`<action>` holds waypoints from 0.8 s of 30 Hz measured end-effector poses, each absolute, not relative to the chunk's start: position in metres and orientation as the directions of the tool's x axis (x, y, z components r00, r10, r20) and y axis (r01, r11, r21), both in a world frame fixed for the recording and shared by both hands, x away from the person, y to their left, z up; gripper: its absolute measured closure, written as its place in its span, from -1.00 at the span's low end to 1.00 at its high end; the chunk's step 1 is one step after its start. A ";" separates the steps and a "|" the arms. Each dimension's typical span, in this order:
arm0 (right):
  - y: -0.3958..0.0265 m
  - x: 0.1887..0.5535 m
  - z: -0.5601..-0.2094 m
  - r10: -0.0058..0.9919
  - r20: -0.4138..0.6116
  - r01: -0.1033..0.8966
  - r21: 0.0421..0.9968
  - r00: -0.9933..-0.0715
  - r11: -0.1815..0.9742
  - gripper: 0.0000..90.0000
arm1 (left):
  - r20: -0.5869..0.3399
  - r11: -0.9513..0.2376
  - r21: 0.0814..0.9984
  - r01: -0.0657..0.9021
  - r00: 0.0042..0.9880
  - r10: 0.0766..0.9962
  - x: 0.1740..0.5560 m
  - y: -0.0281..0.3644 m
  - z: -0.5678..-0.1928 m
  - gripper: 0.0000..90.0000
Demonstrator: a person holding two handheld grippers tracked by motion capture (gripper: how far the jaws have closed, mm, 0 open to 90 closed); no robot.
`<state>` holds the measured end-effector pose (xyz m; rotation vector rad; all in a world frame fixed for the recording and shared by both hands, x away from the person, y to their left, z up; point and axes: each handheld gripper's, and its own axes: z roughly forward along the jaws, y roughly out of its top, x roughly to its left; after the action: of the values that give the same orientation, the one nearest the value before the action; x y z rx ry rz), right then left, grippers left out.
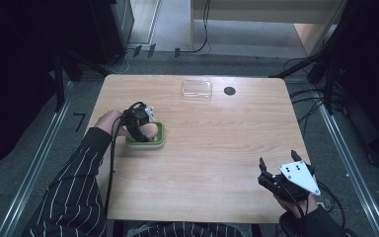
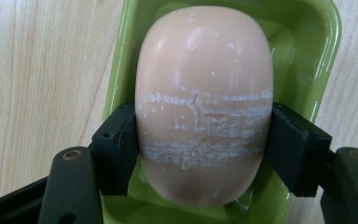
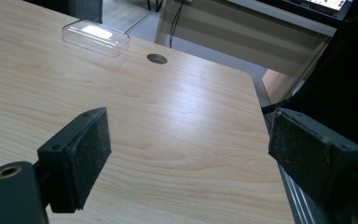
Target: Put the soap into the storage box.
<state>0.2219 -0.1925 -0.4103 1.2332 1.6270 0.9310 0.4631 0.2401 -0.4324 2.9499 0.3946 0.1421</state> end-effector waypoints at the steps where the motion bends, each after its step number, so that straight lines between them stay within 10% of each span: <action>1: -0.193 0.222 -0.410 0.971 -0.199 0.320 0.919 -0.132 0.232 -0.70 | 0.072 -0.952 0.175 0.251 0.961 0.267 0.463 0.240 -0.433 -0.28; 14: -0.195 0.219 -0.410 0.974 -0.193 0.320 0.921 -0.120 0.222 -0.70 | 0.068 -0.951 0.186 0.246 0.963 0.263 0.464 0.242 -0.432 -0.29; 24: -0.195 0.218 -0.409 0.975 -0.192 0.320 0.922 -0.114 0.219 -0.70 | 0.102 -0.943 0.206 0.260 0.953 0.285 0.462 0.245 -0.422 -0.70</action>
<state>0.2181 -0.1952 -0.4094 1.2455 1.6060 0.9284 0.4621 0.2451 -0.4221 2.9151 0.4113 0.1943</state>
